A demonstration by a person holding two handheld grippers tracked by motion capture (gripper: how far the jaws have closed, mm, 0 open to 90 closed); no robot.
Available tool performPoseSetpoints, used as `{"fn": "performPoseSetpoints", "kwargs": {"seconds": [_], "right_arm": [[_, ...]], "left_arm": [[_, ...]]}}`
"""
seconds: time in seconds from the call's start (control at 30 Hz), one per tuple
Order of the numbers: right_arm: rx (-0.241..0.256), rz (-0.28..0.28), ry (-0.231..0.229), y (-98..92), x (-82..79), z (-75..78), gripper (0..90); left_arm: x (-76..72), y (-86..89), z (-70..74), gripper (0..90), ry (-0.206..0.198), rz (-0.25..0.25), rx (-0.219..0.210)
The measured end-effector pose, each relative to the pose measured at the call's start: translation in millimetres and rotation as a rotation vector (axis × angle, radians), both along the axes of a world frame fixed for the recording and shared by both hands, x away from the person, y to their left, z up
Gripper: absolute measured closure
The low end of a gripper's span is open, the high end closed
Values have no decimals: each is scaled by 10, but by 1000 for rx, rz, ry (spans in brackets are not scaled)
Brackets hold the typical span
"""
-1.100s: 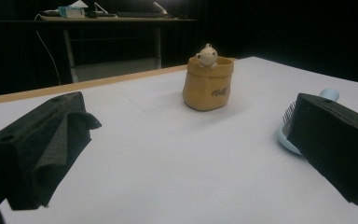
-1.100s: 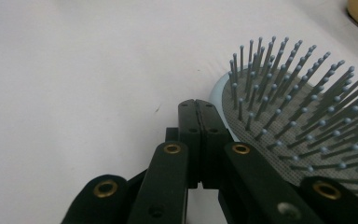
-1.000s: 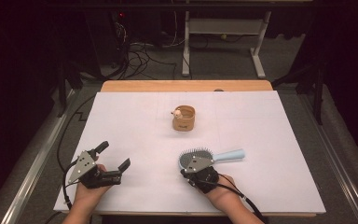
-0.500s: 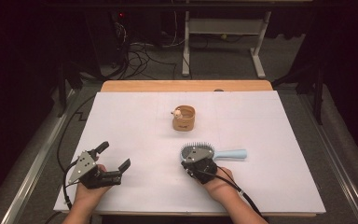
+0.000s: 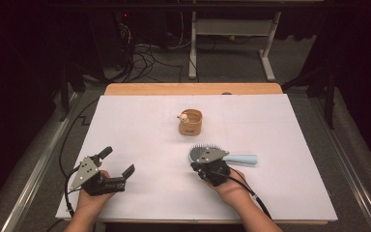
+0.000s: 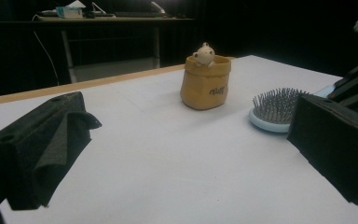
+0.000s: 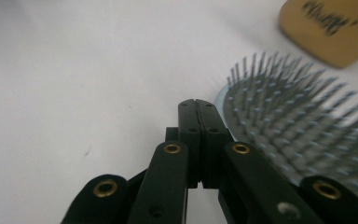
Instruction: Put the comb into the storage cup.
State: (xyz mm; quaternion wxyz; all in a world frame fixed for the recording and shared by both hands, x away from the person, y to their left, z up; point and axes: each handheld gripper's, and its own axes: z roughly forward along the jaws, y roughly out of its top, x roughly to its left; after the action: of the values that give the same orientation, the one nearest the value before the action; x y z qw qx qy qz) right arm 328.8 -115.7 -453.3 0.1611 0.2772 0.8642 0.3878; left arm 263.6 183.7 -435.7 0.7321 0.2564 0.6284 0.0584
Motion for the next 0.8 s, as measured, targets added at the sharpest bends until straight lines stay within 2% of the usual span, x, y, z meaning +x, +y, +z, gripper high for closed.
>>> {"fn": "performPoseSetpoints", "kwargs": {"seconds": [0.03,0.07,0.1,0.17,0.2,0.27,0.3,0.33,0.37,0.43,0.47,0.57,0.6,0.8], "right_arm": [[0,0,0,0,0,0,900],[26,-30,-27,-166,-7,119,900],[26,-30,-27,-166,-7,119,900],[37,-86,-44,-379,47,204,900],[39,-118,-47,-494,84,232,900],[24,-180,-61,-720,167,252,900],[4,-250,-51,-922,249,236,900],[4,-250,-51,-922,249,236,900],[-19,-308,-38,-1101,327,207,900],[-28,-366,-12,-1238,388,171,900],[-34,-383,-3,-1293,415,153,900],[-44,-405,20,-1363,452,118,900],[-65,-414,36,-1390,475,88,900],[-102,-399,71,-1390,477,57,900]], "left_arm": [[0,0,0,3,0,0,0],[3,-1,-1,3,4,2,-3],[3,-1,-1,3,4,2,-3],[-6,-12,4,2,13,0,-9],[-4,-11,-1,3,1,-1,2],[-10,-19,0,3,3,-2,5],[-7,-16,-4,3,-3,-6,10],[-7,-16,-4,3,-3,-6,10],[-1,-14,-4,3,2,-4,3],[-3,-16,1,3,14,-2,-9],[2,-6,-4,2,7,-1,-4],[3,-2,-3,3,6,2,-6],[2,-1,-2,3,5,2,-6],[1,4,1,3,2,2,-3]]}}
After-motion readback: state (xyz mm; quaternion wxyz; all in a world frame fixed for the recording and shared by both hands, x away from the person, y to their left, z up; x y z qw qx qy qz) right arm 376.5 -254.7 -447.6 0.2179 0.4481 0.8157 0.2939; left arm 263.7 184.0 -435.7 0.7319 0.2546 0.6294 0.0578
